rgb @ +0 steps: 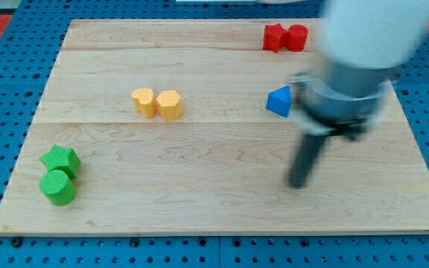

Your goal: Place the yellow blocks horizontally at the left side of the blue triangle

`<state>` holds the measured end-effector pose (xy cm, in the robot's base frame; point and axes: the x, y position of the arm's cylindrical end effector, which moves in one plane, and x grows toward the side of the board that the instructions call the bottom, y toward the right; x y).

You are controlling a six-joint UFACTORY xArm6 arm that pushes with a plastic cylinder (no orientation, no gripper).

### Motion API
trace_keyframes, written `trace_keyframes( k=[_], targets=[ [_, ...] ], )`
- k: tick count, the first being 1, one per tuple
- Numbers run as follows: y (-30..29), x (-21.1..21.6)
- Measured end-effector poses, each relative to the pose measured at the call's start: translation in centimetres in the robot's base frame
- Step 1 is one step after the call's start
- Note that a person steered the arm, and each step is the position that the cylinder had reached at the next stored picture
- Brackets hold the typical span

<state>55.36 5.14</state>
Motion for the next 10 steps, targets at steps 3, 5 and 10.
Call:
trace_keyframes(
  k=[3,5,10],
  targets=[
    [-16.9,-12.1],
    [-9.4,-14.4],
    [-16.6,-9.7]
  ],
)
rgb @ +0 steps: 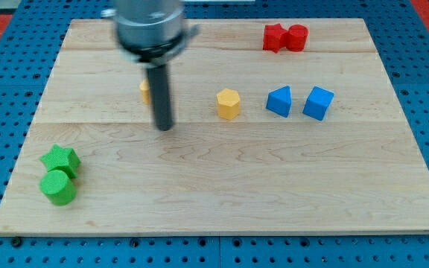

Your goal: Place the yellow blocks horizontally at the left side of the blue triangle

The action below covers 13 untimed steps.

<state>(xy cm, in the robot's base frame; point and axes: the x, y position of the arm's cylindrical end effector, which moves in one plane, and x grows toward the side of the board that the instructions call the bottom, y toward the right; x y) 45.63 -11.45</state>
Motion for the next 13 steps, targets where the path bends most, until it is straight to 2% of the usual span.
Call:
trace_keyframes(
  k=[1,2,4,5,7,8,9,13],
  targets=[
    [-5.9,-4.8],
    [-8.6,-9.1],
    [-1.0,-8.5],
    [0.7,-7.4],
    [1.7,-0.7],
    [10.0,0.5],
    [12.2,-1.1],
    [13.1,-1.2]
  ],
)
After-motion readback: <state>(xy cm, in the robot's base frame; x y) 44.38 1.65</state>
